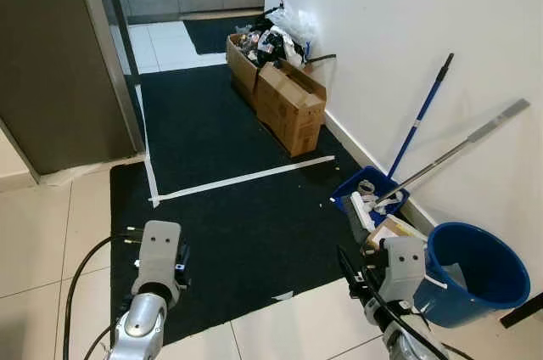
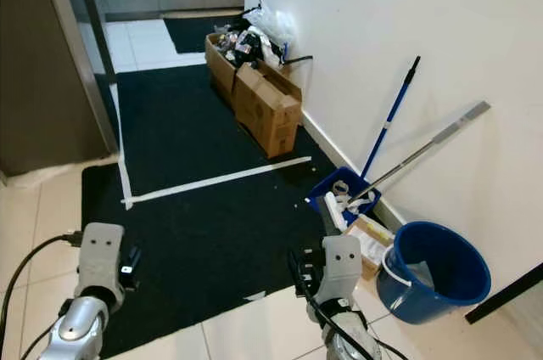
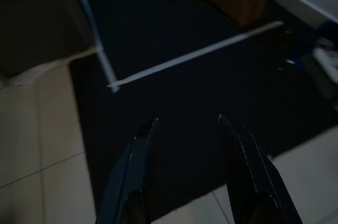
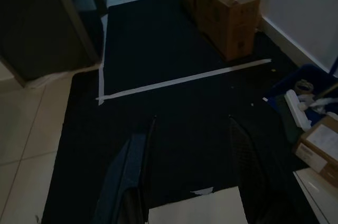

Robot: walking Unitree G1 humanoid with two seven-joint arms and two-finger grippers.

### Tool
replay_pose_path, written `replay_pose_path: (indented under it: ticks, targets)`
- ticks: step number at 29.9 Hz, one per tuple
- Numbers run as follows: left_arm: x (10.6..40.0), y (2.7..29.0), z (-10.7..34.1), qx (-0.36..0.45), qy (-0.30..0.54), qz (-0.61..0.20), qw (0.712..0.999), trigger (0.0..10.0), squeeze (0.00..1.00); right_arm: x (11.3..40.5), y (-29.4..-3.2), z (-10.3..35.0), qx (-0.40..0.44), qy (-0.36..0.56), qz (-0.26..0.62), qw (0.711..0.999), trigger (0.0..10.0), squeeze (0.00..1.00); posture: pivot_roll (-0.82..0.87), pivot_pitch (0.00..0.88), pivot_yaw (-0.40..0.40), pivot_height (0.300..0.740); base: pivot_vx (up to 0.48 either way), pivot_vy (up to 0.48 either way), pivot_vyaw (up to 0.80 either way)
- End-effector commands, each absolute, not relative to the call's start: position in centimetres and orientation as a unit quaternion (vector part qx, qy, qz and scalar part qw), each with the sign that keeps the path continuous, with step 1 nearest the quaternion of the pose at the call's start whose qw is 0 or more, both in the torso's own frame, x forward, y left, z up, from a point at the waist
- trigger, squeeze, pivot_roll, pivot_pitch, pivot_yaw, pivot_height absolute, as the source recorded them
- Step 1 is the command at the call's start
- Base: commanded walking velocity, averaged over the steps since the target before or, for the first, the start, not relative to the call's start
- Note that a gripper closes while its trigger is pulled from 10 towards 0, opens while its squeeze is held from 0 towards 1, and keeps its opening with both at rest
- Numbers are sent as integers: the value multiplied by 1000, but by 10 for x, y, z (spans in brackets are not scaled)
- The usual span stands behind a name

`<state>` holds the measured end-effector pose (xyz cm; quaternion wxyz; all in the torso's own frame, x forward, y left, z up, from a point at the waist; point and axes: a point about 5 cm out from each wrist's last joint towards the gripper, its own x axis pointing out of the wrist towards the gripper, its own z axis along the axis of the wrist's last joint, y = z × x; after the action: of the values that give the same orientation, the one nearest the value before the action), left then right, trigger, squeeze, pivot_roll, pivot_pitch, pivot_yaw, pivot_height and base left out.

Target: Setting the table

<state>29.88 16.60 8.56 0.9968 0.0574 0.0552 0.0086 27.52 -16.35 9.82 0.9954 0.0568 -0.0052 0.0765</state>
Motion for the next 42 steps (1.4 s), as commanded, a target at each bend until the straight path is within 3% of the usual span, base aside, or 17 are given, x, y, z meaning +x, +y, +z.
replay_pose_path:
  ticks: [1,12,42]
  targets:
    - [294,161,80,55,71,-13,996,10000,0,273,-168,95,75,6,63,995,10000,0,22,106,58,740,0,0,0]
    - [291,148,81,48,73,-77,993,10000,0,275,-170,94,95,10,51,994,10000,0,22,102,61,740,0,0,0]
    - [293,146,79,68,85,-88,990,10000,0,276,-162,98,139,0,67,988,10000,0,20,91,71,740,0,0,800]
